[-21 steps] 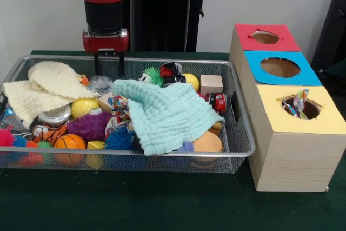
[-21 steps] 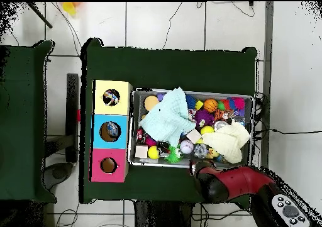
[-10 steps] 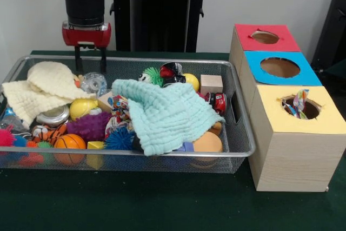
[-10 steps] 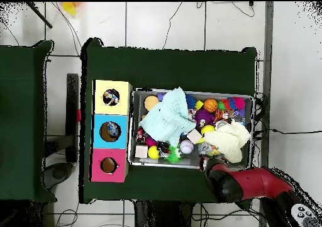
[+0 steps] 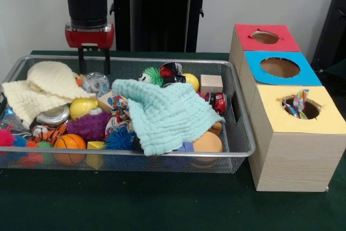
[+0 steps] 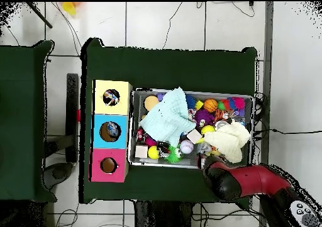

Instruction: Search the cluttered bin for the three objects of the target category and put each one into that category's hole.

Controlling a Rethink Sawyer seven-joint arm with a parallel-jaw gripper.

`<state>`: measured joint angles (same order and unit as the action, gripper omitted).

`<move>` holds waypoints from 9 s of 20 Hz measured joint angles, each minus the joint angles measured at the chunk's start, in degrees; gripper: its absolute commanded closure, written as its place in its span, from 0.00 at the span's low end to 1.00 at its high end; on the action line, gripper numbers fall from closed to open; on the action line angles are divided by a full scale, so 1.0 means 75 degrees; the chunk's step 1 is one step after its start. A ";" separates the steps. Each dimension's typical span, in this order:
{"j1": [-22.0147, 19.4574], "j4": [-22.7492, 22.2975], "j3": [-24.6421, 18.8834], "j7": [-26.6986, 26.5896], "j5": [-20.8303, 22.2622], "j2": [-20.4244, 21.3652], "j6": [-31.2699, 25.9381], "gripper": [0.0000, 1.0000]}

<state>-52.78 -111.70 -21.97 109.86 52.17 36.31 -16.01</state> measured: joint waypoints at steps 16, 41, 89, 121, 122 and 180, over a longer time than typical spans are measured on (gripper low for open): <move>0.0208 0.0106 -0.0042 0.0000 0.0003 -0.0491 -0.0003 0.00; 0.0212 0.0114 -0.0420 0.0000 -0.0832 0.0053 -0.0664 0.00; 0.1418 0.0157 -0.0120 0.0000 -0.0872 -0.0500 0.0392 0.00; 0.3961 -0.1513 0.1915 0.0009 -0.1313 0.1898 0.1150 0.00; 0.4146 -0.1511 0.2026 0.0013 -0.1338 0.1831 0.1222 0.00; 0.0784 -0.0917 0.1584 0.0033 -0.0217 -0.0858 0.2396 0.00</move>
<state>-46.90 -118.58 -10.10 110.11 50.55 29.87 1.96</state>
